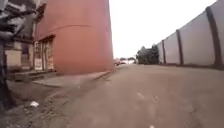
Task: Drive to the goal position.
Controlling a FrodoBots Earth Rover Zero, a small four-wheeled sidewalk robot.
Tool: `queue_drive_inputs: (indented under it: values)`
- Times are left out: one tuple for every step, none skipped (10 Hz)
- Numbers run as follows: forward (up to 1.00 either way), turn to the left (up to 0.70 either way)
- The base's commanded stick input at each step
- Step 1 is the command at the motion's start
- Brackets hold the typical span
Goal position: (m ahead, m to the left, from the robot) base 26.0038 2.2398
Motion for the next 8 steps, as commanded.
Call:
queue_drive_inputs:
  values:
    - [0.5,0.0]
    - [0.5,0.0]
    - [0.5,0.0]
    - [0.5,0.0]
    - [0.5,0.0]
    - [0.5,0.0]
    - [0.5,0.0]
    - [0.5,0.0]
